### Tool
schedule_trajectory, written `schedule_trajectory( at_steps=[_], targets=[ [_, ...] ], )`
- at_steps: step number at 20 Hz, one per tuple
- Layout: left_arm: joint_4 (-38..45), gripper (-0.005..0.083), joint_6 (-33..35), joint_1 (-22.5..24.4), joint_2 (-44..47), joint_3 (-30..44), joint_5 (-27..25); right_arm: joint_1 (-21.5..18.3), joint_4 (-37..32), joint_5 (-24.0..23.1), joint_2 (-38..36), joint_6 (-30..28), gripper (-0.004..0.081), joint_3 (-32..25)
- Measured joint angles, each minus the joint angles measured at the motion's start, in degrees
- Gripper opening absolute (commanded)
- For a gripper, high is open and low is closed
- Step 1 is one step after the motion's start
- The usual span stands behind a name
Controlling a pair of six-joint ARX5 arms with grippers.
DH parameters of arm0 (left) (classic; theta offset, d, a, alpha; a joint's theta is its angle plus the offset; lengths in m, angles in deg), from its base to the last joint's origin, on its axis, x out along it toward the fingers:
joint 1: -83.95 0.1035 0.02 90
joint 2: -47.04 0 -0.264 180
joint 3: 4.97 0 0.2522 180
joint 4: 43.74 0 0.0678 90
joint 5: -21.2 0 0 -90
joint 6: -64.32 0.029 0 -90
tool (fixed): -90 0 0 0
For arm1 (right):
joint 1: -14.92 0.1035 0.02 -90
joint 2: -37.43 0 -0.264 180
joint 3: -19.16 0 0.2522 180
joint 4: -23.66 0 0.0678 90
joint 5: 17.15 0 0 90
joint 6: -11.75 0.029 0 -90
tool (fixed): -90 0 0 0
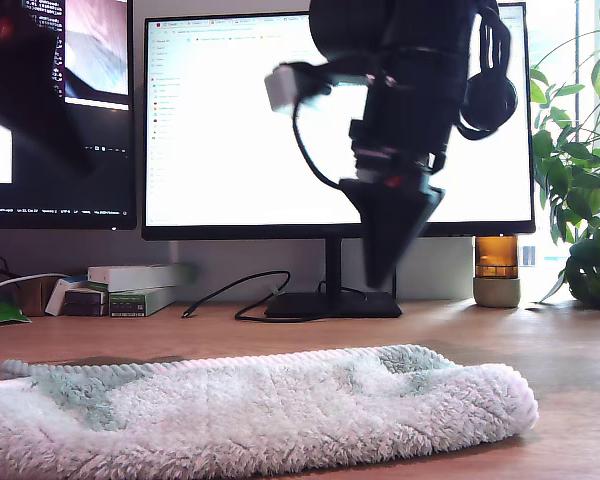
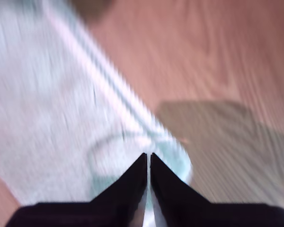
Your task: Fold the tea towel to a neat square and place it to the right
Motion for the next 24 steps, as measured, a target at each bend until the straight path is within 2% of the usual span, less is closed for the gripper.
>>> schedule_trajectory(
  at_steps=[2,5,9,14,16,20,22,24],
  targets=[
    [0.4,-0.0023,-0.4,0.1,0.0,0.0,1.8,0.0,-4.5,1.6,0.0,6.4,-0.0005,0.0],
    [3.3,-0.0023,-1.6,1.0,0.0,0.0,4.5,0.0,-9.6,0.5,0.0,8.5,-0.0005,0.0],
    [7.6,-0.0023,-4.4,2.5,2.2,0.4,4.5,0.1,-14.2,-0.6,-1.8,9.1,-0.0005,-2.3],
    [13.3,-0.0023,-6.7,4.5,10.7,9.4,5.1,0.3,-19.3,-3.2,-13.8,9.2,-0.0005,-14.2],
    [16.5,-0.0023,-9.8,5.0,14.6,15.0,4.9,0.4,-23.9,-3.0,-19.4,7.7,-0.0005,-20.0],
    [21.8,-0.0023,-16.1,5.1,26.2,24.5,3.1,0.4,-28.3,-2.8,-30.3,5.8,-0.0005,-31.0],
    [22.7,-0.0023,-20.8,5.1,30.5,26.1,2.1,0.3,-30.6,-2.6,-34.4,5.8,-0.0005,-35.9],
    [20.1,-0.0023,-22.4,4.7,33.3,26.1,1.2,0.4,-30.3,-1.6,-38.7,5.8,-0.0005,-40.2]
  ],
)
